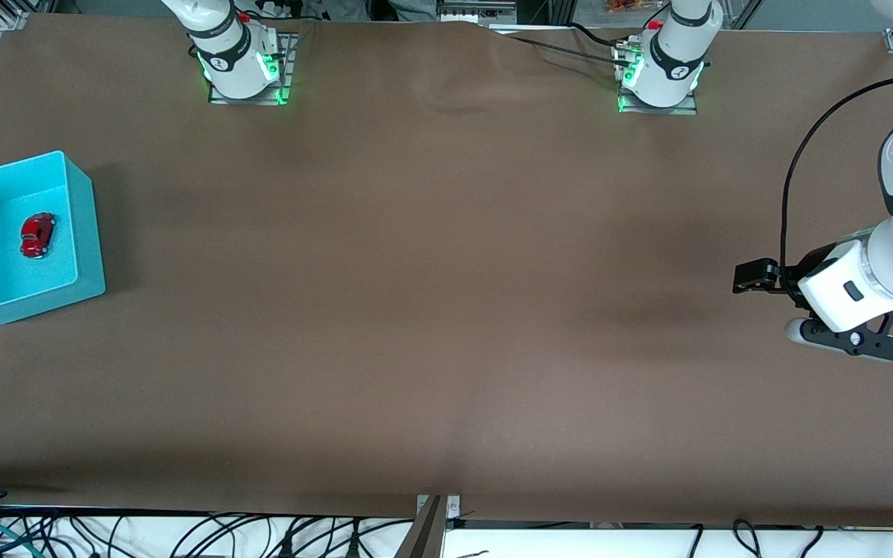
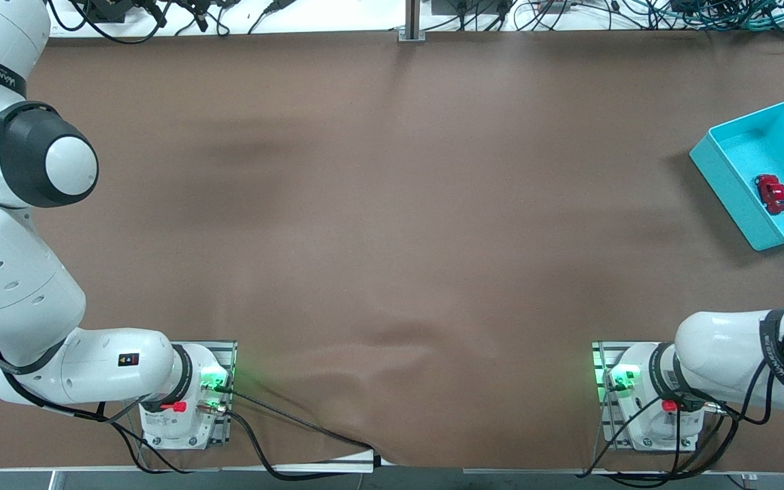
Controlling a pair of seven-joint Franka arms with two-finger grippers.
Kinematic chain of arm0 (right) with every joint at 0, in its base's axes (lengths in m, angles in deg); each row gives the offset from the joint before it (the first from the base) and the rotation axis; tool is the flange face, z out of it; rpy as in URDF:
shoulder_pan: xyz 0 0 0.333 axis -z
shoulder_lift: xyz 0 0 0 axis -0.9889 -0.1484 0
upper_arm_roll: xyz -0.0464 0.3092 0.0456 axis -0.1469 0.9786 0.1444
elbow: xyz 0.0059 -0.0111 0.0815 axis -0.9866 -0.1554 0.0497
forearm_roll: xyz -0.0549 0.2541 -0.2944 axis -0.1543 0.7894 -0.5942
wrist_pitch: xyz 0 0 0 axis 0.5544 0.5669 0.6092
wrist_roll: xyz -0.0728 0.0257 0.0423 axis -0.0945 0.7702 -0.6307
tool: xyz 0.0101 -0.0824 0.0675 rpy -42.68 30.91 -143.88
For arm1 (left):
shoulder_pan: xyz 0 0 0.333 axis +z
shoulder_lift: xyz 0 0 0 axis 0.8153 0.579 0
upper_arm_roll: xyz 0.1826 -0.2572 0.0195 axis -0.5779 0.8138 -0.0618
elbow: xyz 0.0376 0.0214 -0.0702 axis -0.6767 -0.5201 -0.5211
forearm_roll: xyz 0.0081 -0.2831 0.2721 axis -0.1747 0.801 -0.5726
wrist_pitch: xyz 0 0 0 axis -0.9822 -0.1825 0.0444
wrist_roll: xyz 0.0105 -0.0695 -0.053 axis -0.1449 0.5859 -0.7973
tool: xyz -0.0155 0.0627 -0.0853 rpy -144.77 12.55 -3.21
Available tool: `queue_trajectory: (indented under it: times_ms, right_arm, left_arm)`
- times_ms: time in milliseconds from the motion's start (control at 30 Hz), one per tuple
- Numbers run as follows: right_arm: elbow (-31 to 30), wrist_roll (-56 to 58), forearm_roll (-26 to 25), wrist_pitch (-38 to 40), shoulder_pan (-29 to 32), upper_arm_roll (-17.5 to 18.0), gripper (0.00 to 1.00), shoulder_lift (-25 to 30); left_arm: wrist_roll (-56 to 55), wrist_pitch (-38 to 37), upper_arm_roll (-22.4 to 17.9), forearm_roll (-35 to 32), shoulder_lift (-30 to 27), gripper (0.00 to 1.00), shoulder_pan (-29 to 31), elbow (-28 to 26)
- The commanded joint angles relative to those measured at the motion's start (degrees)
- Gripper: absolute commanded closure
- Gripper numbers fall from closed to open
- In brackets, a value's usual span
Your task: Wind red beetle toy and store in blue box
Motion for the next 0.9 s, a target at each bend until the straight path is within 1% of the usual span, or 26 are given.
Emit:
queue_trajectory:
  times_ms: [0,133,200,234,300,467,601,667,867]
  right_arm:
    - [0.98,-4.85,-2.59,5.45,-4.04,-4.29,0.00,2.35]
    - [2.56,-8.55,-3.30,8.00,-6.24,-4.56,0.00,3.84]
    - [4.05,-9.78,-4.08,9.85,-8.51,-4.65,0.00,4.37]
    - [6.58,-13.53,-5.83,14.56,-10.53,-3.00,0.00,5.33]
    - [6.87,-15.22,-5.85,15.48,-10.64,-1.67,0.00,5.78]
    - [6.87,-20.23,-6.02,16.01,-10.64,2.46,0.00,6.92]
    - [6.87,-26.73,-6.11,16.18,-10.55,8.34,0.00,7.88]
    - [6.87,-29.37,-6.11,16.10,-10.55,10.46,0.00,7.98]
    - [6.26,-33.60,-6.11,15.66,-10.63,14.59,0.00,7.63]
  left_arm:
    - [1.31,-0.11,-0.39,1.20,-0.32,0.00,0.02,0.54]
    - [1.31,-0.11,-0.39,1.20,-0.32,0.00,0.02,0.54]
    - [1.31,-0.11,-0.39,1.20,-0.32,0.00,0.02,0.54]
    - [1.31,-0.11,-0.31,1.20,-0.32,0.00,0.02,0.54]
    - [1.31,-0.11,-0.31,1.20,-0.32,0.00,0.02,0.54]
    - [1.31,-0.11,-0.31,1.20,-0.32,0.00,0.02,0.54]
    - [1.31,-0.11,-0.31,1.20,-0.32,0.00,0.02,0.54]
    - [1.31,-0.11,-0.31,1.20,-0.32,0.00,0.11,0.54]
    - [1.31,-0.11,-0.39,1.20,-0.32,0.00,0.11,0.54]
